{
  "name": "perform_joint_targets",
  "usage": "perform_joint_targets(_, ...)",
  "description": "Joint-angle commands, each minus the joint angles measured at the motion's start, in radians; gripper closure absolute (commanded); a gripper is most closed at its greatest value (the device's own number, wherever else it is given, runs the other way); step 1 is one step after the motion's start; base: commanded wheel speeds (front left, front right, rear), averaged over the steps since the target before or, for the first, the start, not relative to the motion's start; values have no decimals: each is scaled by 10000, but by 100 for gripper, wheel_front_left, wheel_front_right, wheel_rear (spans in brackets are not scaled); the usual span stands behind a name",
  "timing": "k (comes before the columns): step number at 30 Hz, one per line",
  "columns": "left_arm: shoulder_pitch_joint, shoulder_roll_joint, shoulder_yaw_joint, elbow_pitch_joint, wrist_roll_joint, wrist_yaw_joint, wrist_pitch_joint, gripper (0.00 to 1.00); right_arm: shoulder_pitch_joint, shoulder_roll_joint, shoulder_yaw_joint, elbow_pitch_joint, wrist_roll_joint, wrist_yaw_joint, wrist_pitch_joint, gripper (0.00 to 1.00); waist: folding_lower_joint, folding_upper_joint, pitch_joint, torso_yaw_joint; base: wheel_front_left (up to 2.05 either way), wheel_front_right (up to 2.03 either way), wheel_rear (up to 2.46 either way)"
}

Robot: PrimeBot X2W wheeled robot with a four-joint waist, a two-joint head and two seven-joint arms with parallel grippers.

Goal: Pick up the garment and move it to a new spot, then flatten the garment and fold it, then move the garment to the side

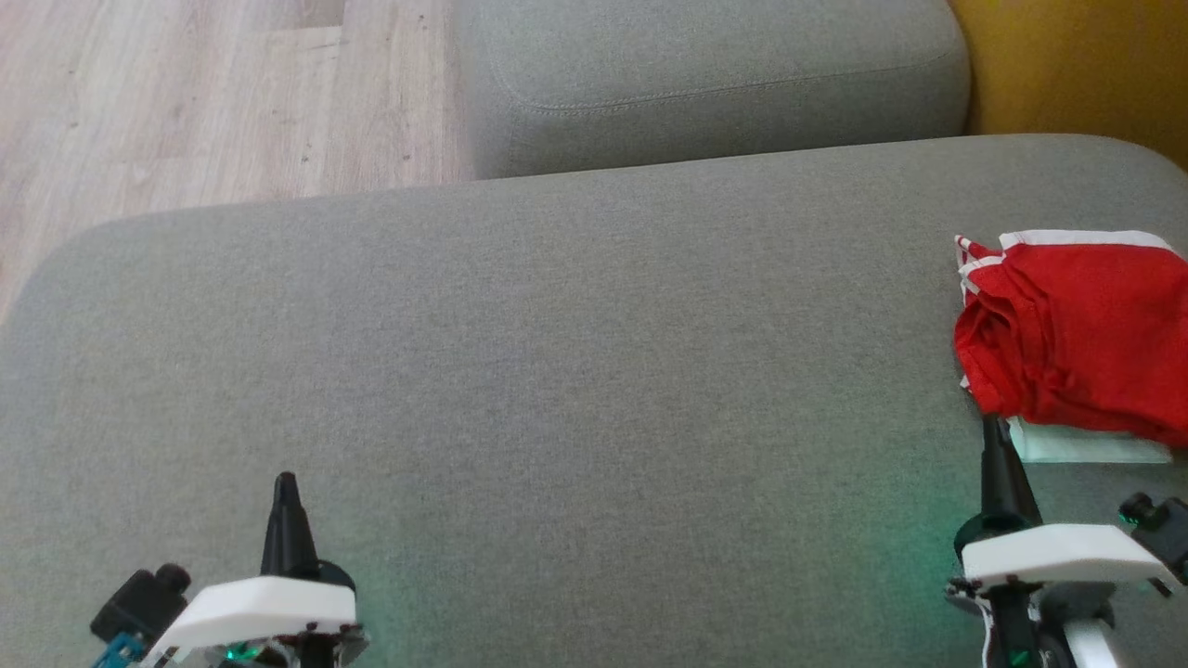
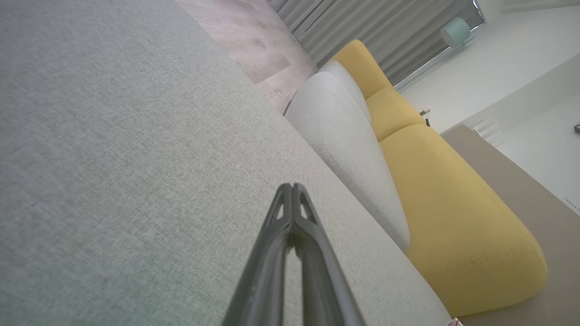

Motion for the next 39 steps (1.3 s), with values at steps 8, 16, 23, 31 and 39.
perform_joint_targets(8, -585, 72, 476, -298, -856, -159, 242, 100, -549, -165, -52, -391, 1040, -4, 242, 100, -1, 0, 9, 12, 0, 0, 0)
perform_joint_targets(16, -653, 73, 681, -295, -1631, -270, 478, 100, -605, -170, -156, -421, 1967, -5, 469, 100, -1, 0, 18, 25, 0, 0, 0)
perform_joint_targets(23, -721, 73, 889, -293, -2409, -382, 715, 100, -661, -172, -263, -450, 2895, -5, 699, 100, -1, 0, 28, 38, 0, 0, 0)
perform_joint_targets(31, -790, 72, 1098, -290, -3185, -494, 954, 100, -717, -173, -372, -480, 3821, -5, 931, 100, -1, 0, 37, 50, 0, 0, 0)
perform_joint_targets(39, -850, 71, 1282, -288, -3864, -592, 1163, 100, -766, -173, -469, -505, 4630, -6, 1135, 100, -1, 0, 45, 61, 0, 0, 0)
